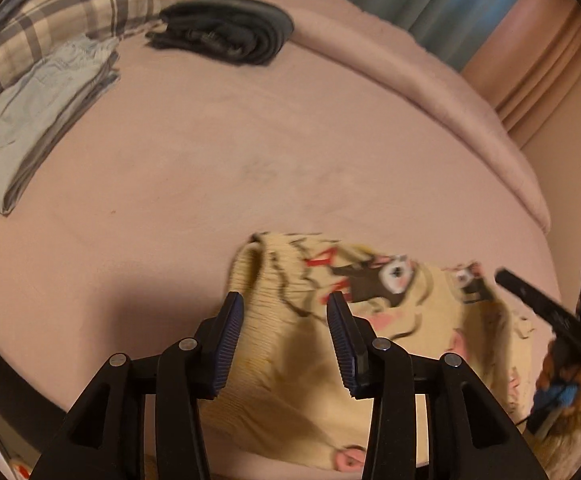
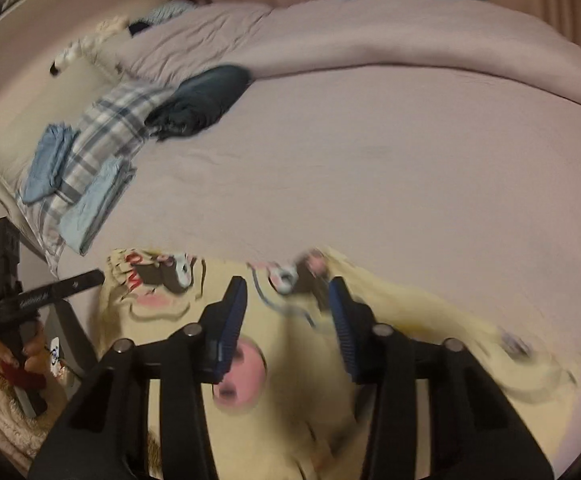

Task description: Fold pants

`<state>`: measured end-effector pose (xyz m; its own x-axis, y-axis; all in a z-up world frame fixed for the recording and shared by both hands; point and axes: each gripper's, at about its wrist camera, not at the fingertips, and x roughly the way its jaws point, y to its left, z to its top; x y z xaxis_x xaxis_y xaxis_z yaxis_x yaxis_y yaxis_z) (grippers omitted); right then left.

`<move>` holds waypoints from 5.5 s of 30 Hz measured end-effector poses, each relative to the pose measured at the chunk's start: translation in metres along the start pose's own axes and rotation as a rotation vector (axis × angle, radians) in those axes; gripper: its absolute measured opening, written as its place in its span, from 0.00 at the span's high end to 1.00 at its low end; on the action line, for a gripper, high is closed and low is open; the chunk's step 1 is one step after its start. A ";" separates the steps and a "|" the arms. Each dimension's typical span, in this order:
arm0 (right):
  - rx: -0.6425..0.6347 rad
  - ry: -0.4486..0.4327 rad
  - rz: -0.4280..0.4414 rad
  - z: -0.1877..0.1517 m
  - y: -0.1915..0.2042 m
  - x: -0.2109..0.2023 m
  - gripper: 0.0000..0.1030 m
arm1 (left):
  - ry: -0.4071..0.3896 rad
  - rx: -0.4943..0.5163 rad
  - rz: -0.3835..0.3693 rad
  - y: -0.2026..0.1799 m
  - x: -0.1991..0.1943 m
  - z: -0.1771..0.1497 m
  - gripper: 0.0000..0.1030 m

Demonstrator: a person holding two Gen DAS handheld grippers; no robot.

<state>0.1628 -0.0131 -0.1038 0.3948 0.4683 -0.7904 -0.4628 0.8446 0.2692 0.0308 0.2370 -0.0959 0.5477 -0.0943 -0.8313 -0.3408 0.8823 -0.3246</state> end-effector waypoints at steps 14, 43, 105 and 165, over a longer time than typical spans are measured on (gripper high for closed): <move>0.125 0.001 -0.083 -0.001 -0.034 0.059 0.93 | 0.063 -0.073 -0.074 0.022 0.013 -0.006 0.58; 0.128 -0.017 -0.079 -0.013 -0.010 0.055 0.76 | -0.019 -0.252 -0.128 0.034 -0.050 -0.055 0.54; 0.520 -0.329 -0.393 -0.150 -0.181 -0.200 0.40 | 0.264 0.325 -0.463 -0.373 0.104 -0.102 0.84; 0.188 -0.106 -0.335 -0.175 -0.108 -0.135 0.26 | 0.162 0.217 -0.252 -0.199 0.050 -0.132 0.75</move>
<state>0.0209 -0.2131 -0.1221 0.5833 0.1742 -0.7933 -0.1445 0.9834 0.1097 0.0253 -0.0041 -0.1325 0.4599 -0.3771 -0.8039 -0.0312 0.8979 -0.4391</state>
